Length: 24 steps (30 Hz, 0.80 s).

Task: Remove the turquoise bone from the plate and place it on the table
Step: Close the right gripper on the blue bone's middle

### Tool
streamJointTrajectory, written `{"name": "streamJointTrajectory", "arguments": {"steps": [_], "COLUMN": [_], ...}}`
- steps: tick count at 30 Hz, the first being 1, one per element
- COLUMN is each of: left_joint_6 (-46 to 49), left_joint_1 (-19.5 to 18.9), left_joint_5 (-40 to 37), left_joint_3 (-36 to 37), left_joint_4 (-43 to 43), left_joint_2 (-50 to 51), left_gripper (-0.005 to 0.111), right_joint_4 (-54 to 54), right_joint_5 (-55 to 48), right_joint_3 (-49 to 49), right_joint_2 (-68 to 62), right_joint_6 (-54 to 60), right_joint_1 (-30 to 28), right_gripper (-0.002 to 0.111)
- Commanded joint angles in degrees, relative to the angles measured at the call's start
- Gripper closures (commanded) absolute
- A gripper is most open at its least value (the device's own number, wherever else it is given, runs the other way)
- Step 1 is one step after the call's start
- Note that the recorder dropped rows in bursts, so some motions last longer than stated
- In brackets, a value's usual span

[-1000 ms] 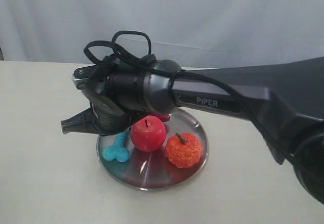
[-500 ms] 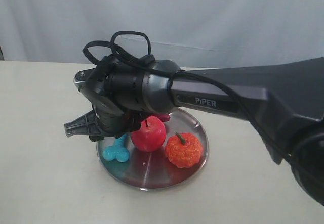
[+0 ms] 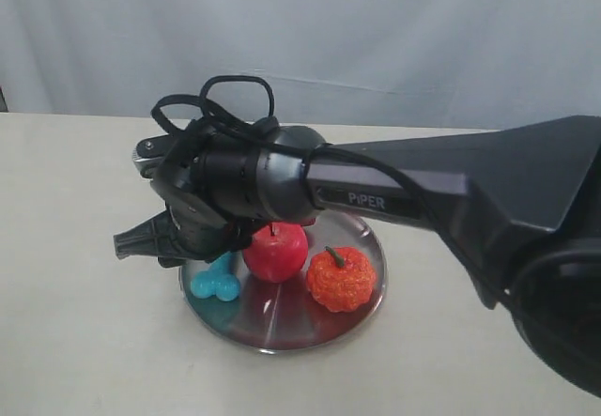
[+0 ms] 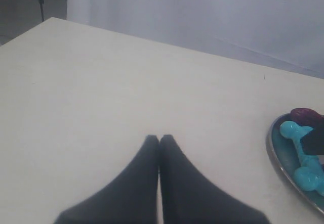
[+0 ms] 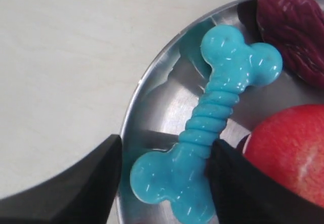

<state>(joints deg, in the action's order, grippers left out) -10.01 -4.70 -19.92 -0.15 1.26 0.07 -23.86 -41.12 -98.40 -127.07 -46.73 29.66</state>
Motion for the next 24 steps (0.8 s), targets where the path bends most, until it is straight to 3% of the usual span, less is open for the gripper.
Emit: {"name": "streamJointTrajectory", "arguments": {"steps": [1, 24], "left_joint_6": [-0.11, -0.11], "left_joint_1": [-0.06, -0.06], "left_joint_5": [0.30, 0.30], "left_joint_3": [0.15, 0.15], "left_joint_4": [0.00, 0.00], "left_joint_2": [-0.07, -0.07], "left_gripper": [0.107, 0.107], "right_joint_4": [-2.29, -3.70], "right_joint_5": [0.67, 3.80], "right_joint_3": [-0.19, -0.19], "right_joint_2": [-1.76, -6.49], "right_joint_6": [-2.04, -5.07], "right_joint_1": [-0.45, -2.25], "right_gripper": [0.058, 0.058]}}
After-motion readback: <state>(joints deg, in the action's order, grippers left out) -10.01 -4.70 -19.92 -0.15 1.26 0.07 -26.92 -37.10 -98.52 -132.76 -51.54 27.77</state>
